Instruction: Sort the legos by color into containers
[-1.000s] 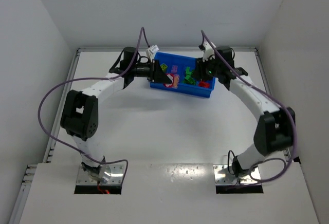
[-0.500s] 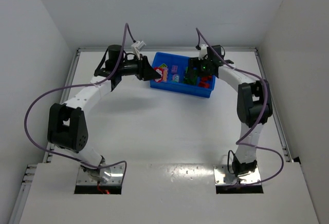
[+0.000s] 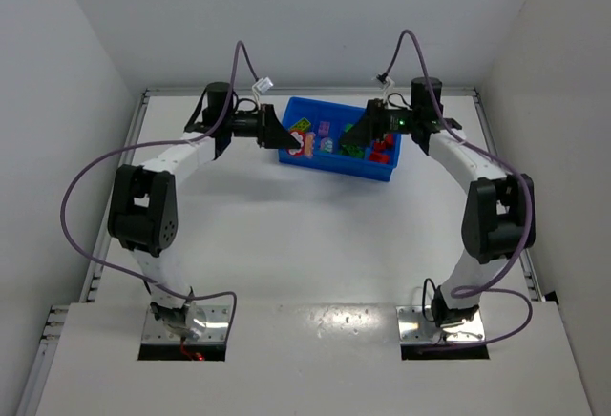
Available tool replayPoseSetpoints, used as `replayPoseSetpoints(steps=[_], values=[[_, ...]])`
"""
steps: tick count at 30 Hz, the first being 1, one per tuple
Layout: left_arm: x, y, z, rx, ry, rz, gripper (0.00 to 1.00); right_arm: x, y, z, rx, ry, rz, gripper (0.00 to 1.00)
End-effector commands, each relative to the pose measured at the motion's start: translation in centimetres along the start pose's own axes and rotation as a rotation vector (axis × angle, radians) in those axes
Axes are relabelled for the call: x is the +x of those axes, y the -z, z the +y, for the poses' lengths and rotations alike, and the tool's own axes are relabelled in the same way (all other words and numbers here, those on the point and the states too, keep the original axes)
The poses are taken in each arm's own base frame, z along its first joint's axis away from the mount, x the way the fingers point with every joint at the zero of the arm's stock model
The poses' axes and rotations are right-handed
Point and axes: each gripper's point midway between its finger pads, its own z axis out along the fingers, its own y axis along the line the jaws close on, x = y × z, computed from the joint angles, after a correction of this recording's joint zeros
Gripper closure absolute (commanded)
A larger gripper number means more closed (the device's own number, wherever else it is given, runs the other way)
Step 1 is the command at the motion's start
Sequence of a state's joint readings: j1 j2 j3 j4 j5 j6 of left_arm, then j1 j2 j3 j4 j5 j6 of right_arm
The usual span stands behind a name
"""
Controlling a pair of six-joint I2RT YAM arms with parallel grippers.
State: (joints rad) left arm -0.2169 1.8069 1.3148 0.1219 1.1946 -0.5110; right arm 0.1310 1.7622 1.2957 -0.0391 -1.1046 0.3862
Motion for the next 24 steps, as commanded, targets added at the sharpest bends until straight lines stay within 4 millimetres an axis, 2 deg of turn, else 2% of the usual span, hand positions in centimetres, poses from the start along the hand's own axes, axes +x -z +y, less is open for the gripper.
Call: replayPoseSetpoints(steps=[1,2,5,7,10,14,15,16,17,19,20,21,23,24], values=[[-2.2,-0.5,-4.4,0.141,-0.141,0.017,0.94,0.9,-1.0,5.5,-0.22,0.033,0.054,0.15],[-2.1,-0.6,-4.0,0.14,-0.131,0.02,0.94,1.2,-1.0,5.4,-0.219,0.025,0.057,0.15],[-1.8,-1.2,-4.9,0.168,-0.141,0.037,0.94,1.6,-1.6,5.8,-0.223,0.02,0.071,0.14],[-1.9,-1.2,-5.1,0.176,-0.151,0.041,0.92,1.6,-2.0,5.0,-0.195,0.017,0.063,0.14],[-1.4,-1.7,-5.9,0.191,-0.16,0.058,0.92,0.9,-2.6,4.8,-0.196,0.037,0.059,0.12],[-1.4,-1.9,-6.5,0.199,-0.178,0.06,0.92,-0.4,-3.5,5.7,-0.22,0.063,0.054,0.12],[-1.2,-2.2,-6.7,0.206,-0.179,0.066,0.92,0.1,-3.9,5.7,-0.233,0.045,0.069,0.12],[-1.2,-2.2,-6.7,0.206,-0.179,0.066,0.92,-0.5,-3.9,5.9,-0.237,0.069,0.059,0.12],[-1.2,-2.2,-6.7,0.206,-0.179,0.066,0.92,-0.3,-4.3,6.0,-0.244,0.063,0.065,0.12],[-1.0,-2.4,-7.0,0.213,-0.18,0.072,0.92,-0.1,-4.6,6.4,-0.254,0.065,0.072,0.17],[-1.3,-2.4,-7.2,0.215,-0.19,0.068,0.92,0.2,-4.9,6.8,-0.27,0.067,0.083,0.21],[-1.3,-2.4,-7.2,0.215,-0.19,0.068,0.92,0.2,-4.9,6.8,-0.27,0.067,0.083,0.34],[-1.3,-2.5,-7.0,0.206,-0.181,0.067,0.92,1.0,-5.0,7.2,-0.29,0.056,0.101,0.52],[-1.3,-2.5,-7.0,0.206,-0.181,0.067,0.92,1.5,-4.9,7.3,-0.303,0.045,0.112,0.75]])
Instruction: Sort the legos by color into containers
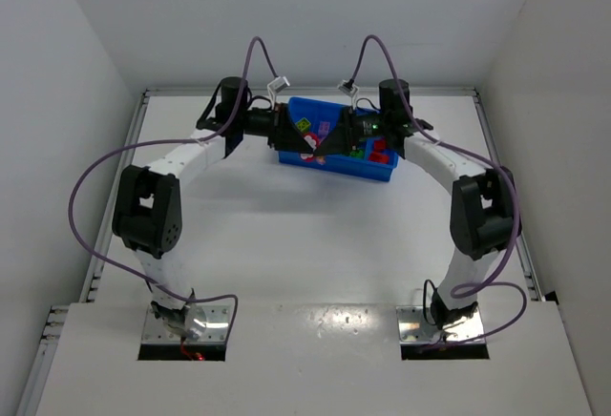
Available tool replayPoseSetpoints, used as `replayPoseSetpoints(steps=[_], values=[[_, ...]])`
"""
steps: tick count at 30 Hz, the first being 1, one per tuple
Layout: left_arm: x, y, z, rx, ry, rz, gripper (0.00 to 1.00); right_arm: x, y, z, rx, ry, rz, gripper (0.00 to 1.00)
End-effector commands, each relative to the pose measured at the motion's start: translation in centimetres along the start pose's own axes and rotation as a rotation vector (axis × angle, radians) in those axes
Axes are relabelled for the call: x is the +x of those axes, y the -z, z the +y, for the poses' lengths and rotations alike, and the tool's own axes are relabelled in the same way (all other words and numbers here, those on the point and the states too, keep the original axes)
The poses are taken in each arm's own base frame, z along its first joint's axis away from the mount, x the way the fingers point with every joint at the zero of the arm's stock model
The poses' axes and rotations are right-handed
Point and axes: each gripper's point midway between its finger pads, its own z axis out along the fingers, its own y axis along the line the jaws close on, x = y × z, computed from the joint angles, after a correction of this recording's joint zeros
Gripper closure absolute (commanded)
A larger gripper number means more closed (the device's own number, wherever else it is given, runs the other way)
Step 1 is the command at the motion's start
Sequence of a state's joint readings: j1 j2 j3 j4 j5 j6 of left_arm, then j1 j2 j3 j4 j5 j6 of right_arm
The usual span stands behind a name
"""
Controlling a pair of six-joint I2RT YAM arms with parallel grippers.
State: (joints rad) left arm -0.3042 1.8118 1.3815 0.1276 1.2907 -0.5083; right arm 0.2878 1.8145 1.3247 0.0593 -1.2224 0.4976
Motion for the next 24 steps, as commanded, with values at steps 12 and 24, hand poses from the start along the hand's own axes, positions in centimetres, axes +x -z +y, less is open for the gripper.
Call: replayPoseSetpoints(steps=[12,24], values=[[-5.9,2.9,5.1,-0.269,-0.043,-0.203,0.95,4.0,8.7,3.0,0.183,0.049,-0.041,1.0],[-7.2,-12.0,11.9,-0.407,-0.176,-0.091,0.93,6.3,18.6,3.3,0.868,0.241,-0.122,1.0]])
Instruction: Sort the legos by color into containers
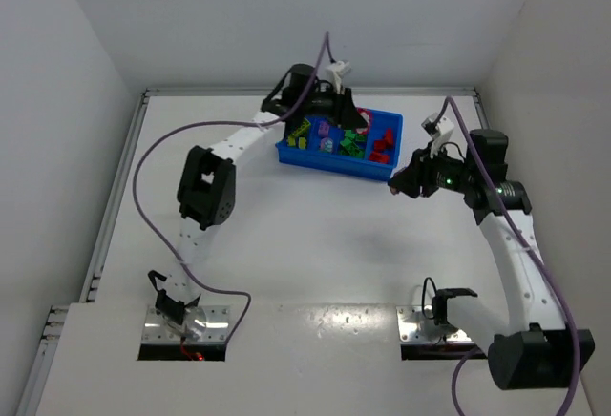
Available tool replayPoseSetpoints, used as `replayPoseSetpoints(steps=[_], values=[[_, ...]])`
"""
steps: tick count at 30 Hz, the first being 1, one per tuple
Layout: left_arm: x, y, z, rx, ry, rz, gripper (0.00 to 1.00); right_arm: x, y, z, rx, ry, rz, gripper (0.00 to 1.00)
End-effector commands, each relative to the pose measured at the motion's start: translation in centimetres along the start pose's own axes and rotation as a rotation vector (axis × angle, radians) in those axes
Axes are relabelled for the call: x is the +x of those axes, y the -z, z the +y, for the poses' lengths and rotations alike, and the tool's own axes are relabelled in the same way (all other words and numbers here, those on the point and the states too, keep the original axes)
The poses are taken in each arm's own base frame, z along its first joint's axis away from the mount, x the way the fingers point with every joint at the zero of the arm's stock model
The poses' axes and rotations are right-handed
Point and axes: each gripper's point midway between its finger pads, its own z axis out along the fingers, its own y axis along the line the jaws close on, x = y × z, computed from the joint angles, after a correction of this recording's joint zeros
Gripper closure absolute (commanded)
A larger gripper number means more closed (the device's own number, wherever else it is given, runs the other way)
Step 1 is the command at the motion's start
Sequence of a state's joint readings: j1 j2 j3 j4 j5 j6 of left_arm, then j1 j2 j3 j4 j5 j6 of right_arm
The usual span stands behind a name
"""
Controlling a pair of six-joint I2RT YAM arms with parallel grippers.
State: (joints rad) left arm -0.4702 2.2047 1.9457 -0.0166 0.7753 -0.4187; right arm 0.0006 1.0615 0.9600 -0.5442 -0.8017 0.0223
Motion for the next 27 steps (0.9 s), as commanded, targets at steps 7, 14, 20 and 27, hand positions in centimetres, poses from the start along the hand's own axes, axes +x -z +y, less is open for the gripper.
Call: replayPoseSetpoints(steps=[7,14,20,27], values=[[3.6,-8.4,1.5,-0.063,-0.033,0.027,0.83,1.6,4.6,-2.8,0.306,0.016,0.002,1.0],[7.2,-10.9,4.1,-0.11,-0.002,0.049,0.41,0.3,5.7,-2.7,0.319,0.038,-0.027,1.0],[5.4,-12.5,2.7,-0.066,-0.05,-0.014,0.06,0.2,5.5,-2.9,0.304,0.029,-0.027,1.0],[-1.0,-10.5,-0.7,-0.07,-0.102,-0.122,0.0,-1.2,4.5,-3.8,0.29,0.044,-0.086,1.0]])
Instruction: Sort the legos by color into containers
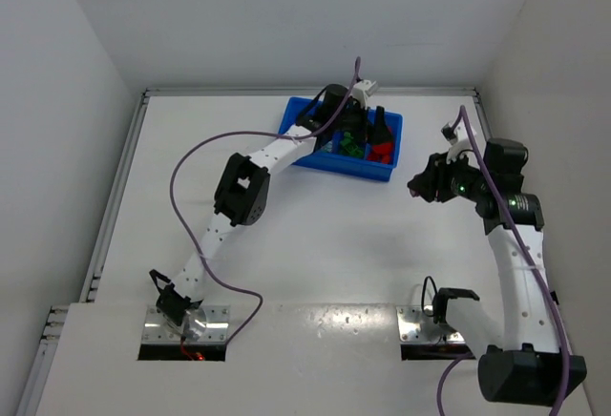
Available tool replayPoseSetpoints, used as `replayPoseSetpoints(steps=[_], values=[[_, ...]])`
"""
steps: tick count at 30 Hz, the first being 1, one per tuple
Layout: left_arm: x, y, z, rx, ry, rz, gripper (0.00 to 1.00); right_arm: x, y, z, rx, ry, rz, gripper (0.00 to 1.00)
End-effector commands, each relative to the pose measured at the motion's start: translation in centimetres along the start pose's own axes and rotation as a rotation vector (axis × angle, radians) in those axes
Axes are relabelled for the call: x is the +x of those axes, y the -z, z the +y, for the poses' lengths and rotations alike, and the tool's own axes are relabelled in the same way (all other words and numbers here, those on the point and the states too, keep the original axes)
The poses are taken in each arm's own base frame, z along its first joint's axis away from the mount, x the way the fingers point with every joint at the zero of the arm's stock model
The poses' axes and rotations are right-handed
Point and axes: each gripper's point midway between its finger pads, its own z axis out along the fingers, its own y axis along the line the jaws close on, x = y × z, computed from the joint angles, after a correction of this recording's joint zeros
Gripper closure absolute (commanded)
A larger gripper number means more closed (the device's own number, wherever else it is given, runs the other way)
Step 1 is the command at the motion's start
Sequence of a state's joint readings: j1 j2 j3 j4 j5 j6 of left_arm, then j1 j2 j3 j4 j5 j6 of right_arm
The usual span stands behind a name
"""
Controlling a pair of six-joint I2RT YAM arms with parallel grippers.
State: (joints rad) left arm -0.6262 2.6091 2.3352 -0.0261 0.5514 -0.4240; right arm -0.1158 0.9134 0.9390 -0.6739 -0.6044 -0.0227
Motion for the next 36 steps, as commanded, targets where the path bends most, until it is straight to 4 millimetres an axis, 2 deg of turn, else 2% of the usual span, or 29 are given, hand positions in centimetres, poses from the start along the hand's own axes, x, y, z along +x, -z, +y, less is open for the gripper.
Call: replayPoseSetpoints(steps=[1,3,4,5,7,8,9,10,11,12,13,14,15,16,17,18,19,20,21,22,23,25,26,27,29,30,32,34,36], values=[[-10.1,3.5,-5.1,0.01,-0.141,-0.187,0.0,-2.8,-0.6,-0.1,-0.016,0.038,-0.099,1.0],[-11.8,5.2,-5.2,-0.067,-0.18,-0.207,0.0,-3.7,-1.7,-0.8,-0.013,0.04,-0.13,1.0],[-13.2,6.5,-5.0,-0.104,-0.23,-0.227,0.0,-4.2,-2.1,-0.5,-0.035,0.017,-0.142,1.0],[-15.5,9.0,-5.5,-0.153,-0.261,-0.27,0.0,-4.5,-2.7,-0.3,-0.056,0.012,-0.15,1.0],[-16.8,11.6,-5.2,-0.204,-0.274,-0.278,0.0,-5.9,-4.8,-0.7,-0.081,0.001,-0.166,1.0],[-16.7,13.3,-3.3,-0.253,-0.255,-0.27,0.0,-6.3,-6.0,0.2,-0.12,0.008,-0.16,1.0],[-18.4,15.7,-4.0,-0.266,-0.263,-0.299,0.0,-6.8,-7.2,0.0,-0.109,0.008,-0.156,1.0],[-18.2,17.0,-3.3,-0.282,-0.234,-0.276,0.0,-8.6,-8.1,0.3,-0.12,0.042,-0.187,1.0],[-18.1,18.2,-2.4,-0.3,-0.208,-0.265,0.0,-7.7,-10.8,-0.2,-0.132,0.01,-0.132,1.0],[-18.3,20.7,-0.6,-0.341,-0.187,-0.26,0.0,-7.8,-12.6,1.1,-0.161,0.017,-0.11,1.0],[-17.3,22.0,0.5,-0.361,-0.152,-0.218,0.0,-9.5,-13.7,1.4,-0.171,0.032,-0.136,1.0],[-17.3,24.3,2.6,-0.402,-0.125,-0.214,0.0,-8.3,-16.5,0.8,-0.172,-0.01,-0.088,1.0],[-15.5,25.3,4.2,-0.435,-0.088,-0.18,0.0,-8.2,-18.1,1.0,-0.167,-0.013,-0.076,1.0],[-14.7,26.6,5.4,-0.476,-0.051,-0.166,0.0,-9.8,-19.2,1.0,-0.165,0.003,-0.097,1.0],[-15.1,28.4,5.2,-0.502,-0.048,-0.181,0.0,-9.8,-20.4,0.5,-0.165,-0.015,-0.086,1.0],[-13.7,30.1,7.2,-0.547,-0.025,-0.16,0.0,-8.0,-23.0,0.1,-0.172,-0.046,-0.028,1.0],[-13.4,31.3,7.6,-0.578,-0.015,-0.165,0.0,-9.9,-24.2,0.2,-0.167,-0.023,-0.063,1.0],[-13.7,32.8,7.4,-0.603,-0.025,-0.179,0.0,-10.0,-25.4,-0.6,-0.143,-0.037,-0.059,1.0],[-13.3,34.1,8.0,-0.627,-0.011,-0.181,0.0,-11.5,-26.3,-0.3,-0.142,-0.037,-0.081,1.0],[-12.0,34.9,9.0,-0.667,0.012,-0.166,0.0,-10.2,-28.6,-1.4,-0.126,-0.058,-0.056,1.0],[-12.0,35.8,8.7,-0.676,0.003,-0.172,0.0,-11.6,-29.6,-1.0,-0.138,-0.051,-0.079,1.0],[-10.4,36.9,9.6,-0.704,0.025,-0.148,0.0,-11.8,-31.5,-1.0,-0.147,-0.054,-0.08,1.0],[-10.0,37.1,9.7,-0.717,0.029,-0.145,0.0,-9.9,-33.4,-1.3,-0.137,-0.069,-0.032,1.0],[-9.6,37.8,10.0,-0.729,0.038,-0.144,0.0,-11.5,-34.1,-1.0,-0.134,-0.054,-0.058,1.0],[-8.4,38.5,10.7,-0.765,0.053,-0.123,0.0,-12.1,-35.2,-1.7,-0.106,-0.06,-0.05,1.0],[-7.8,38.9,11.1,-0.775,0.068,-0.112,0.0,-10.4,-36.7,-1.9,-0.094,-0.068,-0.014,0.98],[-7.7,39.6,11.3,-0.787,0.075,-0.116,0.0,-10.1,-37.5,-1.9,-0.081,-0.06,-0.001,0.98],[-7.2,40.0,11.7,-0.797,0.086,-0.112,0.0,-8.7,-38.3,-2.2,-0.057,-0.055,0.026,0.93],[-7.2,40.0,11.7,-0.797,0.086,-0.112,0.0,-8.9,-38.2,-2.6,-0.029,-0.056,0.025,0.79]])
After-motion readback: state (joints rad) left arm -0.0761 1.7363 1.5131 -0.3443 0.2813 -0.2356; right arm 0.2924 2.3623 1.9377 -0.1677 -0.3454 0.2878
